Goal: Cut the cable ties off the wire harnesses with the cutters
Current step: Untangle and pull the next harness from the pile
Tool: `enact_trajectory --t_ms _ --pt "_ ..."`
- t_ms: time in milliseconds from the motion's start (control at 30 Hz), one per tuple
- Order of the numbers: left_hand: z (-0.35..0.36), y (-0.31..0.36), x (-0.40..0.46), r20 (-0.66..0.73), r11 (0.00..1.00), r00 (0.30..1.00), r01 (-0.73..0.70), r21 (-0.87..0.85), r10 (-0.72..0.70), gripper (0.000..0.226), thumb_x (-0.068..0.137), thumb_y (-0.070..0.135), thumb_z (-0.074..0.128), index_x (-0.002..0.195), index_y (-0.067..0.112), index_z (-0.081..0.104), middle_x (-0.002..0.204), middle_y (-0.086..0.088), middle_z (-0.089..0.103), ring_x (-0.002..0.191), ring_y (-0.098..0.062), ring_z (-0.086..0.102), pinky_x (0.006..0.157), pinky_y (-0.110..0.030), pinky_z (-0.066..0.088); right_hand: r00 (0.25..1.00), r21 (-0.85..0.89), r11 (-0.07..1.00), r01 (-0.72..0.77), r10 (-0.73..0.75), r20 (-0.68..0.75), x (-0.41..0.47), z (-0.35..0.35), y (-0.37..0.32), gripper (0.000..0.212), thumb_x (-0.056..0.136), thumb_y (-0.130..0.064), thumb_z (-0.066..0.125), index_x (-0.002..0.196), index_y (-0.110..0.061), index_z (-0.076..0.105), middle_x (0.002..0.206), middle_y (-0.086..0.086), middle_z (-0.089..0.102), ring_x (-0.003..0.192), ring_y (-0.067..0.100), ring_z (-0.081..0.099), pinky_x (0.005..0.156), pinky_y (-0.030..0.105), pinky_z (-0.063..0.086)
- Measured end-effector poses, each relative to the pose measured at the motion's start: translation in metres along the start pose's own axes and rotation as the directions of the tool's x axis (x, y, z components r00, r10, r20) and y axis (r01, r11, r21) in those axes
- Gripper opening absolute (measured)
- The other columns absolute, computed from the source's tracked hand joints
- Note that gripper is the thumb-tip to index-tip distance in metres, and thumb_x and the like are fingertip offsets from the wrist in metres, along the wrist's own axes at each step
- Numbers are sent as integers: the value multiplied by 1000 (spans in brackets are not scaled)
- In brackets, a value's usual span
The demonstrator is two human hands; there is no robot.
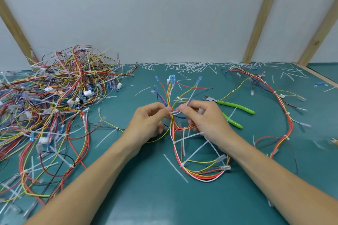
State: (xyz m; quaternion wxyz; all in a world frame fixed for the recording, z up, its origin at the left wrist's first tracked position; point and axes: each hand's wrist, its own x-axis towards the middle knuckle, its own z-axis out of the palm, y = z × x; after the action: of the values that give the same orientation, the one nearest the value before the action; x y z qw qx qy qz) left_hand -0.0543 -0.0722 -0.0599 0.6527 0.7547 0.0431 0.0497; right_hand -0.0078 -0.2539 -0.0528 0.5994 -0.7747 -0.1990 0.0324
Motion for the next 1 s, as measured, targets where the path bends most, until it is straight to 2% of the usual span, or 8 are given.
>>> enact_trajectory --t_ms 133,367,500,600,667,800,867,1000 --pt "-4 -2 2 -81 999 997 -22 -50 18 21 94 29 66 89 9 72 71 7 65 44 -12 44 42 -17 30 997 -79 994 75 -77 -18 -2 -1 -2 20 95 -26 70 80 -28 83 60 14 58 57 15 49 57 35 39" --pt "-3 -1 2 -77 996 996 -48 -70 42 17 93 31 69 93 15 77 79 2 67 48 -13 44 44 -20 30 991 -233 966 111 -126 -51 -6 -5 -3 7 88 -27 79 81 -29 80 67 -2 69 63 15 58 68 38 49" --pt "-4 -1 2 -85 995 995 -56 -79 50 19 93 30 69 96 13 77 76 4 67 48 -12 42 44 -20 29 966 -365 905 217 -254 -54 -8 -5 -8 7 85 -23 81 84 -30 81 80 -11 70 85 12 60 82 31 45" --pt "-5 0 1 -89 996 995 -55 -69 49 23 95 30 67 97 9 75 71 5 64 47 -11 44 42 -18 31 957 -321 909 265 -288 -28 -10 -5 -11 9 87 -28 80 79 -28 81 74 -15 70 80 7 58 79 21 41" --pt "-4 0 2 -74 996 996 -54 -72 49 23 96 27 66 95 6 73 69 3 62 48 -12 45 42 -19 32 960 -290 917 273 -280 17 -11 -4 -12 14 86 -33 82 73 -26 81 70 -14 70 75 6 58 75 15 38" --pt "-4 2 0 -13 994 997 -82 -74 82 14 98 20 63 88 13 70 71 3 62 53 -13 50 44 -21 36 979 -378 903 204 -191 72 -13 0 -10 16 77 -48 86 76 -33 80 87 -9 66 96 6 52 85 20 39" --pt "-4 3 -1 19 987 991 -130 -93 132 7 95 14 66 98 16 72 76 4 62 61 -12 56 48 -22 40 982 -412 892 187 -174 69 -13 -1 -9 19 74 -53 86 78 -35 80 90 -9 62 100 6 50 86 19 37" --pt "-3 2 -2 73 973 970 -231 -16 231 32 87 17 74 118 21 71 97 -2 71 81 -11 62 62 -20 47 987 -470 868 160 -153 53 -12 0 -9 23 76 -55 83 87 -35 81 88 -10 59 99 9 50 86 28 40"
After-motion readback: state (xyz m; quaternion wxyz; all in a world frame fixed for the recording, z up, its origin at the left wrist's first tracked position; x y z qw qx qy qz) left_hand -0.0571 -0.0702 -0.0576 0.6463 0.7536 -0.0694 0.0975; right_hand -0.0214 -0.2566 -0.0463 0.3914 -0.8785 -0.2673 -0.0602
